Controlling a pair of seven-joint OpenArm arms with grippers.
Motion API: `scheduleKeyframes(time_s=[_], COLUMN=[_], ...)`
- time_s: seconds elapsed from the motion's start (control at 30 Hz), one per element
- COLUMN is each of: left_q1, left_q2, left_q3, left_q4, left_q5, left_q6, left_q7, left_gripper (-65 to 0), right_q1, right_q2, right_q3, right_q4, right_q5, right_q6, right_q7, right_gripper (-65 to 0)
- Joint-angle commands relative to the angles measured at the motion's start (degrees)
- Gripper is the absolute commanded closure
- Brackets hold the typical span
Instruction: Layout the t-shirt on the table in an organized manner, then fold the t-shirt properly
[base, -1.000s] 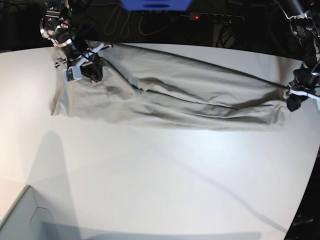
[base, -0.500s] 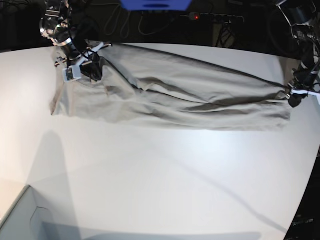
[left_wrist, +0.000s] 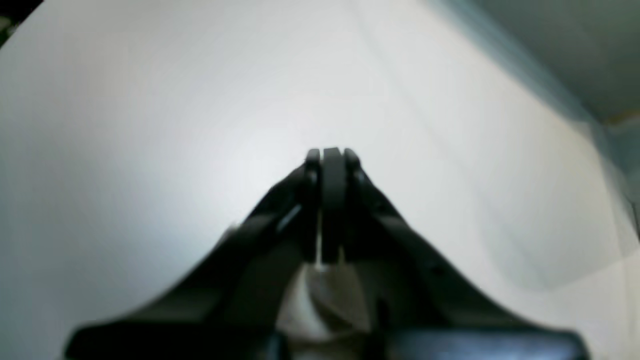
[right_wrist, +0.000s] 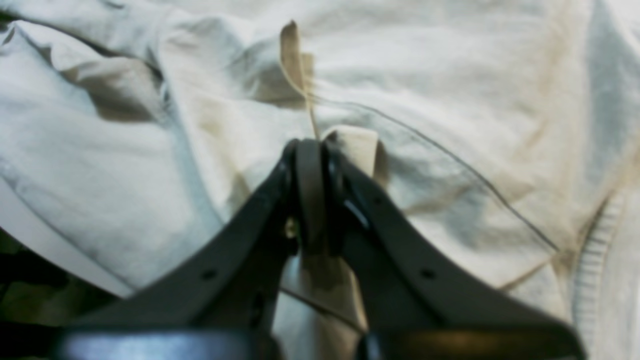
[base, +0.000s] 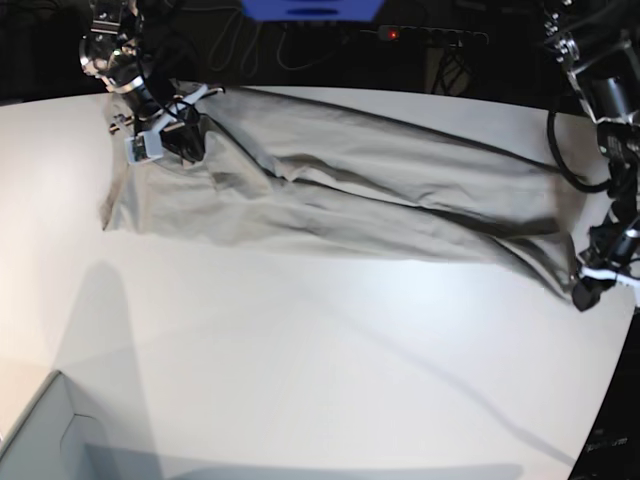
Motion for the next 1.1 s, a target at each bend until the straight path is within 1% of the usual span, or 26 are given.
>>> scheduleKeyframes(time_s=[0.0, 0.13, 0.33, 0.43, 0.53, 0.7, 0.8, 0.9, 1.07], left_q1=[-2.21, -6.43, -10.21, -12.4, -13.46, -12.49, -9.06, -4.93, 0.78], left_q2=[-1.38, -1.38, -1.38, -2.61, -2.7, -2.78, -2.78, -2.61, -2.43], left_q3=[1.05, 5.01, 7.29, 9.32, 11.34, 11.07, 10.55, 5.62, 0.7], left_q4=[0.94, 0.94, 0.58, 0.23, 0.32, 0.32, 1.02, 3.05, 5.16], left_q5=[-0.89, -0.89, -0.8, -0.8, -0.8, -1.24, -1.41, -1.41, -1.41], left_q6=[-0.32, 0.03, -0.15, -0.15, 0.03, -0.15, -0.24, -0.32, -0.41], left_q7=[-1.44, -1.44, -1.61, -1.44, -1.61, -1.53, -1.79, -1.53, -1.53], left_gripper=[-0.2, -0.2, -0.2, -0.2, -0.2, -0.2, -0.2, -0.2, -0.2], right_q1=[-0.15, -0.15, -0.15, -0.06, 0.2, 0.2, 0.2, 0.2, 0.2], right_q2=[0.3, 0.3, 0.3, 0.3, 0.3, 0.21, 0.3, 0.3, 0.3], right_q3=[0.11, 0.11, 0.11, 0.11, 0.11, 0.11, 0.11, 0.11, 0.11], right_q4=[0.73, 0.73, 0.73, 0.73, 0.73, 0.73, 0.73, 0.73, 0.65], right_q5=[0.77, 0.77, 0.77, 0.77, 0.77, 0.77, 0.77, 0.77, 0.77], right_q6=[0.56, 0.56, 0.56, 0.56, 0.56, 0.56, 0.56, 0.56, 0.56], right_q7=[1.55, 1.55, 1.55, 1.55, 1.55, 1.55, 1.55, 1.55, 1.55], right_gripper=[0.0, 0.0, 0.0, 0.0, 0.0, 0.0, 0.0, 0.0, 0.0])
